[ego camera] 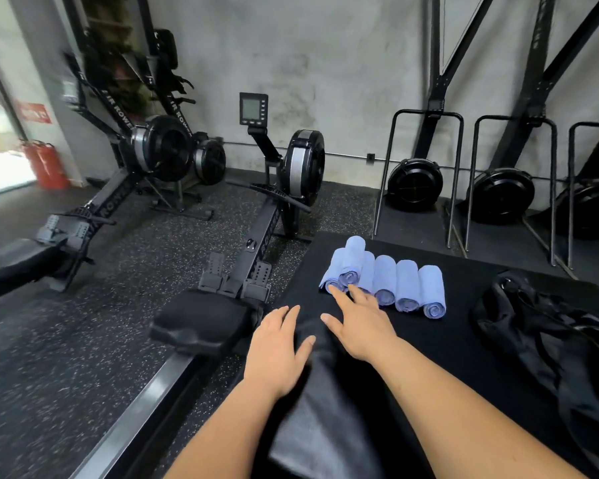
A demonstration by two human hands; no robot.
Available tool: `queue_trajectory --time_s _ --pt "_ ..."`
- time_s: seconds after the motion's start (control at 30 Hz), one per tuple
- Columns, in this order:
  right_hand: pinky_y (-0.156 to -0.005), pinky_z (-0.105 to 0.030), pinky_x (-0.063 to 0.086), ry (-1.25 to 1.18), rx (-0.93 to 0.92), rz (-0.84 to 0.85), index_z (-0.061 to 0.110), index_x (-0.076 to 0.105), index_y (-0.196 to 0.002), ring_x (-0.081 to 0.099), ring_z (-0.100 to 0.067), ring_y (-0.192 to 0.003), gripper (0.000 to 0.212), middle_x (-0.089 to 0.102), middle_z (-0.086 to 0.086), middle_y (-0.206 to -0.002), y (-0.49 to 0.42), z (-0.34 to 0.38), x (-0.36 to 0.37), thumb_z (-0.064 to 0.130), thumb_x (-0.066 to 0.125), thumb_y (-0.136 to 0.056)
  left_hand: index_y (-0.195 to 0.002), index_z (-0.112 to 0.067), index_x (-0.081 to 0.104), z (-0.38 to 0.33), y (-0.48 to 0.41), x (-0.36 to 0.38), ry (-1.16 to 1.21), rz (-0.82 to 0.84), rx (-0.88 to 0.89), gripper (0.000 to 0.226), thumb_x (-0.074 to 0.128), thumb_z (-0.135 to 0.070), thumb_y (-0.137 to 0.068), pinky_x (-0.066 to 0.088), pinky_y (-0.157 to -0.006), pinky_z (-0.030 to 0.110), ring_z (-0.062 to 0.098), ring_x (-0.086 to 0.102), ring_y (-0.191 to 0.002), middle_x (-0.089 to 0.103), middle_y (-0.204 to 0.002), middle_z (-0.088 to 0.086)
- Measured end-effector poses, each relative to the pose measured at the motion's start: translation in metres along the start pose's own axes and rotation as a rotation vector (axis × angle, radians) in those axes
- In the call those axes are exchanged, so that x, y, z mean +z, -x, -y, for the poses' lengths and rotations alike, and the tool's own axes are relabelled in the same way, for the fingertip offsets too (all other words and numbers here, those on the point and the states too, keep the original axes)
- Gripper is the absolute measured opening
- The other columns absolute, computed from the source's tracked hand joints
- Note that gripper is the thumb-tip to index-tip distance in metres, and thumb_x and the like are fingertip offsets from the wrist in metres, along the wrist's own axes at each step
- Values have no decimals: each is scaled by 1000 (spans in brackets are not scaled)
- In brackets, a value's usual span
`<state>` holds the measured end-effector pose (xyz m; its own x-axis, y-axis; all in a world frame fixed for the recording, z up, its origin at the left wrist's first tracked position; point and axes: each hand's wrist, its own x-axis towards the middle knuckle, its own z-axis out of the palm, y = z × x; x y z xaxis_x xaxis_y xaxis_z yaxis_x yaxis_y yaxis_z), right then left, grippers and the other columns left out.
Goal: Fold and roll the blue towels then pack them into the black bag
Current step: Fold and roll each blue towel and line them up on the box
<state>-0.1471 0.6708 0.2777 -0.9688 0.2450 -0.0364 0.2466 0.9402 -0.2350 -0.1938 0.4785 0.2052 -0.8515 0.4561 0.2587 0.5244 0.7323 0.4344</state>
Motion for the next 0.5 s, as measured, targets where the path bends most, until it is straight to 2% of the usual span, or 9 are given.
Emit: queue_trajectory --time_s 0.17,0.23,0.37,0.5 --pt "-121 -51 30 -7 -92 43 44 11 -165 12 -31 -158 71 8 -4 -175 35 46 12 66 39 -104 -163 -21 33 30 51 -39 -52 -32 -54 77 41 -66 -102 26 -126 37 21 28 -154 37 -165 3" --pt "-122 -51 30 -20 -129 62 44 11 -165 11 -30 -158 71 9 -3 -175 47 65 18 66 39 -104 -163 -22 33 41 73 -52 -74 -38 -86 78 38 -69 -101 27 -126 37 21 28 -153 37 -165 3" --pt "-121 -51 31 -14 -226 93 44 12 -165 12 -29 -158 70 11 0 -175 74 110 35 67 38 -104 -164 -24 32 67 123 -74 -112 -35 -156 89 21 -76 -93 27 -126 41 23 28 -154 36 -166 4" --pt "-122 -50 31 2 -324 145 44 12 -165 11 -28 -158 70 11 1 -175 98 154 54 66 38 -104 -164 -24 29 88 170 -93 -111 -59 -230 76 38 -67 -103 24 -128 40 23 24 -156 32 -168 5"
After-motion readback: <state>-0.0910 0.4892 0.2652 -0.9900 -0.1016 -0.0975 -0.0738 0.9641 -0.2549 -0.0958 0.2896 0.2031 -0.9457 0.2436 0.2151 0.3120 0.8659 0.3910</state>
